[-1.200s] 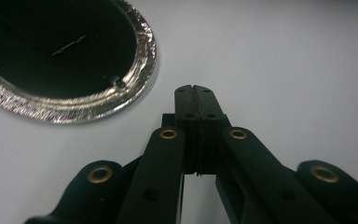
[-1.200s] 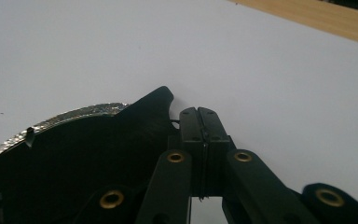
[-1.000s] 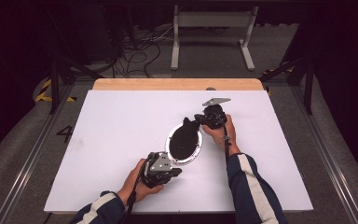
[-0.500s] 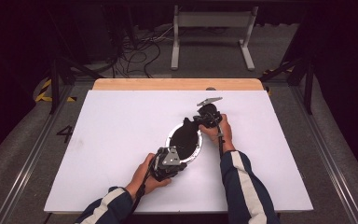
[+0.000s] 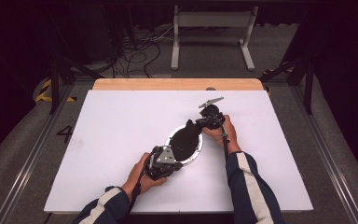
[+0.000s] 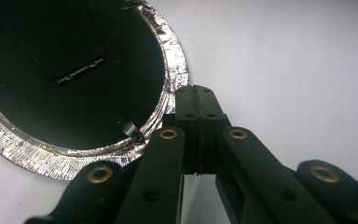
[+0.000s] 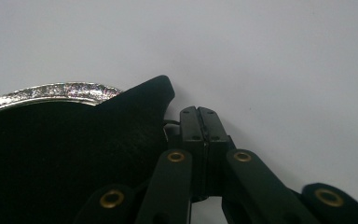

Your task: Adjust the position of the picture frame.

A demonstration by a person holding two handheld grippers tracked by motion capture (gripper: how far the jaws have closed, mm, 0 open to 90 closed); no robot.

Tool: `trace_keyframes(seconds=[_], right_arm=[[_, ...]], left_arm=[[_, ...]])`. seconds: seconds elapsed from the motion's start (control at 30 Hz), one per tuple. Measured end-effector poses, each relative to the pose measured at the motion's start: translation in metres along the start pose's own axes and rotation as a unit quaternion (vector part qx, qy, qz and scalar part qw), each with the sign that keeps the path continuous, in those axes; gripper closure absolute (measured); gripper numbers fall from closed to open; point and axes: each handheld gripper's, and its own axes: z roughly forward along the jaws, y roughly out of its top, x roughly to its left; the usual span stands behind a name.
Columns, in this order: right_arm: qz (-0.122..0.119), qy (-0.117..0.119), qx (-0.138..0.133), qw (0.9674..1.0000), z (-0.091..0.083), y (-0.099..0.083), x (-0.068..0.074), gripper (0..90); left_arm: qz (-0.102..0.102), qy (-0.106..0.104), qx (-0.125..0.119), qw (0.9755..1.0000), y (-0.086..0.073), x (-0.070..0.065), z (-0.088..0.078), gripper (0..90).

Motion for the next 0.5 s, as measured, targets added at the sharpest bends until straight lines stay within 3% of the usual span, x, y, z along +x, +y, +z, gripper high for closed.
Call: trace_keyframes(seconds=[0.17, 0.3, 0.43, 0.5], right_arm=[[0.004, 0.012, -0.002, 0.9999, -0.007, -0.01, -0.001, 90.0], [0.005, 0.014, -0.007, 0.9999, -0.012, -0.018, 0.0, 90.0], [-0.011, 0.021, 0.009, 0.9997, -0.02, -0.031, 0.005, 90.0], [-0.016, 0.012, 0.007, 0.9998, -0.023, -0.035, 0.008, 90.0]], left_arm=[[0.004, 0.0, 0.011, 0.9999, -0.003, 0.003, -0.006, 89.9], [0.004, -0.013, 0.012, 0.9998, -0.005, 0.006, -0.008, 89.9], [0.013, -0.01, 0.015, 0.9998, -0.006, 0.006, -0.009, 89.9], [0.015, -0.009, 0.017, 0.9997, -0.005, 0.005, -0.009, 89.9]])
